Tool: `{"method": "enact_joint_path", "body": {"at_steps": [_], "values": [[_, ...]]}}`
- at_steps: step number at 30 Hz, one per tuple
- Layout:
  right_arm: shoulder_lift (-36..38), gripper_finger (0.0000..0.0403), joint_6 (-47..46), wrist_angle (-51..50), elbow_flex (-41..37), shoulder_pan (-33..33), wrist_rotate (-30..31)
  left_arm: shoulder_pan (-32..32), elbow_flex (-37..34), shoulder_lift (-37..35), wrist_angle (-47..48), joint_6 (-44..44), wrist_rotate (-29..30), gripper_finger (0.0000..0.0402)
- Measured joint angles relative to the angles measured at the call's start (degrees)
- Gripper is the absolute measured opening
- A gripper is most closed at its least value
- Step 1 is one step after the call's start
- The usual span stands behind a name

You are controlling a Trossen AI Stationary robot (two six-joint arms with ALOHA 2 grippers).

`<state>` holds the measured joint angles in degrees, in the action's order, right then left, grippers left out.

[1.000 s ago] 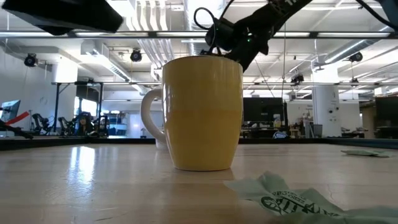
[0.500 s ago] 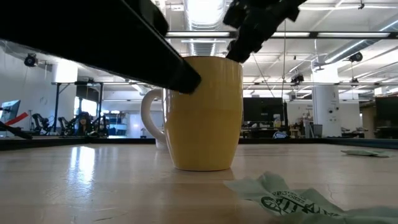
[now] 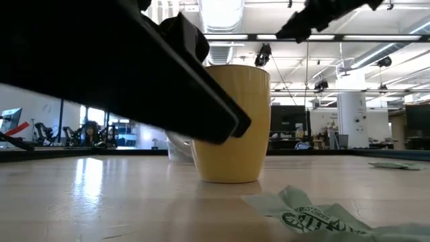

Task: Pick and place Stevia / Truvia into bins
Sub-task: Put the stevia packet into the transparent bin

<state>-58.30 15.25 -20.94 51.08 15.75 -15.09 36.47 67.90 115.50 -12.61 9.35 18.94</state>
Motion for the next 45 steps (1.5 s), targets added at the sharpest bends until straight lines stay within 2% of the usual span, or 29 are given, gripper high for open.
{"method": "enact_joint_path", "body": {"at_steps": [6, 14, 22, 32, 45], "values": [[8.23, 0.0157, -1.24, 3.12, -7.32, 0.0, 0.02, -1.52, -0.04, 1.52, -1.91, -0.72, -2.92, 0.0129], [13.72, 0.0153, -1.79, 3.18, -11.34, 0.0, 0.06, -2.14, 0.74, 2.67, -3.79, 0.91, -9.6, 0.0129], [13.56, 0.0155, -2.27, 3.23, -11.57, 0.0, 0.09, -3.08, 0.67, 2.67, -4.89, 0.37, -11.56, 0.0129], [13.15, 0.0148, -3.54, 3.2, -11.57, 0.0, 0.11, -3.87, 0.59, 4.52, -4.97, -5.27, -12.4, 0.0129], [13.17, 0.0143, -4.37, 3.2, -11.57, 0.0, 0.11, -5.1, 0.56, 5.38, -4.86, -5.23, -12.44, 0.012]]}}
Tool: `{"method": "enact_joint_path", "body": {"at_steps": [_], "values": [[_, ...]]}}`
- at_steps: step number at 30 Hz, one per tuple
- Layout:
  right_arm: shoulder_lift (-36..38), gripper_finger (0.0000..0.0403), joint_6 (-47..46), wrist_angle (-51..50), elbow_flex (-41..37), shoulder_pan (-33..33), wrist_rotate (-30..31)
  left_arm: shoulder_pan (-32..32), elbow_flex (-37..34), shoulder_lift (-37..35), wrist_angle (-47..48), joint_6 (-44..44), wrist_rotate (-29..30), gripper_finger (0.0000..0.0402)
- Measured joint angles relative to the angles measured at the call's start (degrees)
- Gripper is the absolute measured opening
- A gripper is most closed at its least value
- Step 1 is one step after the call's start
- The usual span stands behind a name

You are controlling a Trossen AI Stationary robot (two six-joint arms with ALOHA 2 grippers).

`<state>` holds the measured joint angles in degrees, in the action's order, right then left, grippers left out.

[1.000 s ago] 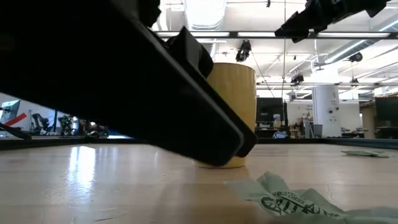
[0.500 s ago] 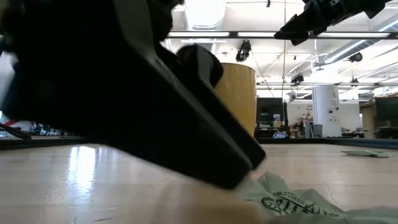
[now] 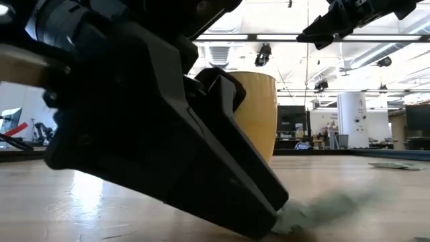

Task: Pick and place Stevia / Truvia into bins
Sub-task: Put the stevia packet into the transparent bin

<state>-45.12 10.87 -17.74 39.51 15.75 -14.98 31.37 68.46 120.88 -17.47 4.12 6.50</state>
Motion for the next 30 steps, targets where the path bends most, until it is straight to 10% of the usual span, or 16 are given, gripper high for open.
{"method": "enact_joint_path", "body": {"at_steps": [9, 18, 25, 30], "values": [[0.0, 0.0143, 0.0, -0.34, 0.0, 0.0, 0.0, -0.26, -0.04, -0.3, 1.48, 1.7, -0.21, 0.0008], [0.0, 0.0134, 0.0, -0.91, 0.0, 0.0, -0.02, 0.29, -0.22, -3.93, 5.78, 3.78, -0.02, 0.0001], [0.0, 0.0139, 0.0, -3.34, 0.0, 0.01, -0.02, 2.07, -0.32, -12.75, 25.46, 11.39, 0.59, 0.0], [-0.04, 0.0135, 0.06, -3.38, -0.33, 0.0, -0.04, 2.67, -0.77, -19.44, 44.24, 17.5, 13.6, 0.0]]}}
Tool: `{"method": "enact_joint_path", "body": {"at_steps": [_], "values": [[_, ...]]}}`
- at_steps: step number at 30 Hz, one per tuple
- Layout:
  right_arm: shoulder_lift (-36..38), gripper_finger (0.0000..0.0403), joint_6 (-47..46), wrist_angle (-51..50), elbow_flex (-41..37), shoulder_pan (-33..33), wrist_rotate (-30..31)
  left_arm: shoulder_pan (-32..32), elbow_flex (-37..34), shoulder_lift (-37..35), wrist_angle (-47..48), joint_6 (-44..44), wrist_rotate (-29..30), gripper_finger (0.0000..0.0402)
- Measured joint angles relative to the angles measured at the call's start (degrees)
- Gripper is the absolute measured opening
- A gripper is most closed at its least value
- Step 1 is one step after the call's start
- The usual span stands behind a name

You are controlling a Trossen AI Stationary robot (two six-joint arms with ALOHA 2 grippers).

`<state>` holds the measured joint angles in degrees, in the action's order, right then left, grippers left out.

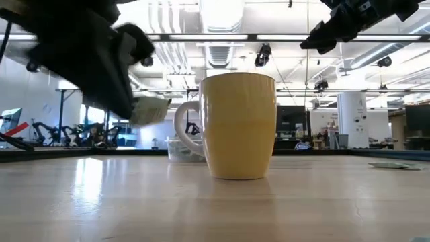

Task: Pick and place Stevia / Truvia into bins
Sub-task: Put the stevia packet into the transparent bin

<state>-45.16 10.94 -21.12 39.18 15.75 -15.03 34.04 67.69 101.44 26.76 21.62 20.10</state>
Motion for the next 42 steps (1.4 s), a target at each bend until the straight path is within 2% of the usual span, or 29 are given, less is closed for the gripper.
{"method": "enact_joint_path", "body": {"at_steps": [7, 9, 11, 15, 19, 23, 26, 32, 36, 42], "values": [[-0.05, 0.0129, -0.11, 0.25, -1.79, -0.18, 0.0, -2.58, -1.92, -7.26, 14.83, 0.44, 26.62, 0.0], [-0.07, 0.013, -0.99, 0.42, -2.53, -0.2, 0.01, -5.18, -3.2, -8.35, 17.54, -0.91, 32.01, 0.0], [-0.15, 0.0132, -1.8, 0.33, -3.31, -0.22, 0.0, -8.55, -5.78, -9.65, 16.8, -4.04, 34.05, 0.0], [-0.78, 0.0131, -3.74, 0.7, -4.54, -0.27, -0.01, -17.57, -11.58, -10.71, 10.33, -12.91, 33.15, 0.0], [-1.77, 0.0127, -4.72, 0.85, -5.07, -0.59, -0.01, -26.08, -16.18, -11.33, 1.32, -22.64, 26.57, 0.0], [-2.05, 0.0129, -5.0, 0.79, -5.49, -0.79, -0.02, -31.76, -17.53, -11.46, -5.32, -30.45, 21.03, 0.0], [-2.19, 0.013, -4.95, 0.48, -5.87, -0.9, -0.04, -33.88, -16.9, -11.53, -7.75, -35.4, 19.7, 0.0], [-2.37, 0.0125, -5.33, 0.72, -7.32, -0.9, -0.07, -36.87, -15.39, -11.55, -9.49, -41.43, 9.43, 0.0], [-2.61, 0.0131, -7.8, -1.3, -8.94, -0.9, -0.09, -37.46, -15.49, -11.55, -9.26, -43.51, 6.47, 0.0002], [-3.13, 0.0147, -9.77, -3.5, -11.5, -0.9, -0.07, -37.69, -15.36, -11.53, -9.41, -45.96, 6.41, 0.006]]}}
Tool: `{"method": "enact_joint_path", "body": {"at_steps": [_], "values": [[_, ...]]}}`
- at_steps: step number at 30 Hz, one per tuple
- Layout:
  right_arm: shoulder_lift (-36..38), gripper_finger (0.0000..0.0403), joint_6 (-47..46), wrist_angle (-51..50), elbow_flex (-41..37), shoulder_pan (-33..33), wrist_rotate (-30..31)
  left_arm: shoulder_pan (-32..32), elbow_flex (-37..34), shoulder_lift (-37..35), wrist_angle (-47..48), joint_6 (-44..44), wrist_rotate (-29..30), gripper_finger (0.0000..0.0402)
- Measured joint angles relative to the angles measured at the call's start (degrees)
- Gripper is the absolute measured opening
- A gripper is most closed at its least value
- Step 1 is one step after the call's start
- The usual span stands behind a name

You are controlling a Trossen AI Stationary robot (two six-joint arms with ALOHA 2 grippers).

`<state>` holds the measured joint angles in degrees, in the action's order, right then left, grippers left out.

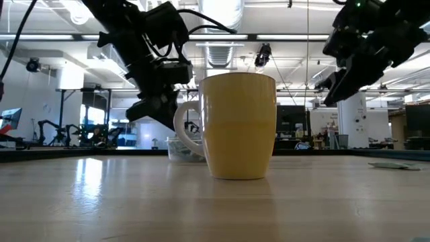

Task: Pick and place Stevia / Truvia into bins
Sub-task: Put the stevia packet into the transparent bin

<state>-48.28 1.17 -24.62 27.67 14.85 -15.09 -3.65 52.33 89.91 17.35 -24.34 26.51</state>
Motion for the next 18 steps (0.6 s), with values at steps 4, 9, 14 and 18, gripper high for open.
{"method": "enact_joint_path", "body": {"at_steps": [4, 9, 14, 18], "values": [[-1.19, 0.0163, -1.35, -0.05, -0.74, -0.04, 1.23, -0.15, 0.22, 0.0, -0.03, 0.04, 0.04, 0.0115], [-4.02, 0.0178, -3.51, -0.03, -1.28, -0.09, 3.98, -0.12, 0.26, -0.15, 0.24, 1.68, 1.51, 0.0165], [-7.61, 0.0183, -5.95, -0.05, -2.0, -0.12, 4.76, 0.25, 0.26, -3.12, 2.58, 5.31, 3.76, 0.0182], [-10.8, 0.0183, -7.34, 0.0, -2.09, -0.48, 4.72, 1.02, 0.26, -7.05, 4.31, 9.47, 3.75, 0.0182]]}}
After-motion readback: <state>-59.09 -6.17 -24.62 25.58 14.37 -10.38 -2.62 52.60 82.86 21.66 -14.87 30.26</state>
